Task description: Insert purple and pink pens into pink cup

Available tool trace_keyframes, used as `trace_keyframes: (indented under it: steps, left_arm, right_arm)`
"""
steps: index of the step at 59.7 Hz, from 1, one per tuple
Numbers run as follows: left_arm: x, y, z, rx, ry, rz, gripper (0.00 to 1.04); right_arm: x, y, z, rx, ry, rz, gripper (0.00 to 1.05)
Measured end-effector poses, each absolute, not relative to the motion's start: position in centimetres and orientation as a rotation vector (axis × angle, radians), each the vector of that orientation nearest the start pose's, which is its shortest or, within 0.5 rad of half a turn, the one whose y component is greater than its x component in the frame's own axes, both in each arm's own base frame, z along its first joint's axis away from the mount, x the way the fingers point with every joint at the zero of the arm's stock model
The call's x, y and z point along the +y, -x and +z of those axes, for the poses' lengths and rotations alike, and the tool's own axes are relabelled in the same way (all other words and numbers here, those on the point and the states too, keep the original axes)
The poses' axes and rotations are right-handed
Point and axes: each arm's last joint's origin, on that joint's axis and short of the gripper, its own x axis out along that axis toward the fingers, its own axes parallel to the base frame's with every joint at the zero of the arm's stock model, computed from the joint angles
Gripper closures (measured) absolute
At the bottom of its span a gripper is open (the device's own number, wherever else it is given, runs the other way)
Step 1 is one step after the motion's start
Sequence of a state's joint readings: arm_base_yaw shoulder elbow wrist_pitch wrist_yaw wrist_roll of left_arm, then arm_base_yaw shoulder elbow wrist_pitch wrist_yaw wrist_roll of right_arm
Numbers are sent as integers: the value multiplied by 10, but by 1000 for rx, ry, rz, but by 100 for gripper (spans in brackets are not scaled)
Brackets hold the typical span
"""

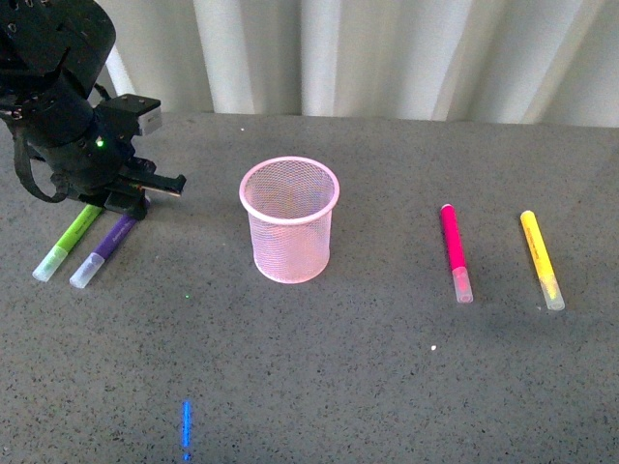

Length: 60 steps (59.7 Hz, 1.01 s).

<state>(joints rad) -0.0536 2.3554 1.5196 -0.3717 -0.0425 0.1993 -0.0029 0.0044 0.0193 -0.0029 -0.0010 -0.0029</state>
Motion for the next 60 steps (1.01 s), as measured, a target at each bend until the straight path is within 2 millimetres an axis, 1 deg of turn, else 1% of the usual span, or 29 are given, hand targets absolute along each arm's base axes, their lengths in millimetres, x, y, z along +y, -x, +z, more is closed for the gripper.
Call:
trace_keyframes:
  steps: [8,13,18,21,23,24,26,27,28,29,32,35,36,40,49,54,60]
  left_arm:
    - [-23,-444,64,1163,-178,-107,92]
    - [-21,-440,79,1104,-111,-76,92]
    - [-20,-436,103,1011,-41,-46,92]
    - [-19,-432,125,923,5,-31,92]
    - [-19,-430,134,884,20,-31,92]
    - [-18,-428,143,845,41,-31,92]
    - [-18,-426,152,806,57,-27,92]
    - [-17,-423,161,764,66,-24,92]
    - [-17,-422,165,744,72,-23,92]
    - [-16,-419,173,704,87,-20,92]
    - [-15,-413,186,637,117,-18,92]
    - [-13,-402,204,514,143,-8,92]
    - [-13,-399,206,489,159,-10,92]
    - [-12,-391,210,401,207,-24,92]
    - [-17,-385,202,261,317,-57,92]
    - [-30,-386,200,178,375,-123,92]
    - [-47,-385,196,117,419,-196,92]
  right_arm:
    - [0,-97,169,-12,3,-2,7]
    - [0,-97,169,-12,3,-2,7]
    - [0,-97,169,-12,3,-2,7]
    - [0,-97,169,-12,3,-2,7]
    - [0,-97,169,-12,3,-2,7]
    - [0,-97,169,-12,3,-2,7]
    - [0,-97,169,-12,3,-2,7]
    - [0,-97,169,-12,3,-2,7]
    - [0,-97,169,-12,3,-2,7]
    - [0,-97,169,-12,3,-2,7]
    - [0,-97,169,-12,3,-2,7]
    - [0,-97,169,-12,3,-2,7]
    - [0,-97,169,-12,3,-2,7]
    - [0,-97,169,-12,3,-2,7]
    - [0,-97,169,-12,3,-2,7]
    - [0,-97,169,-12,3,-2,7]
    - [0,-97,169,-12,3,-2,7]
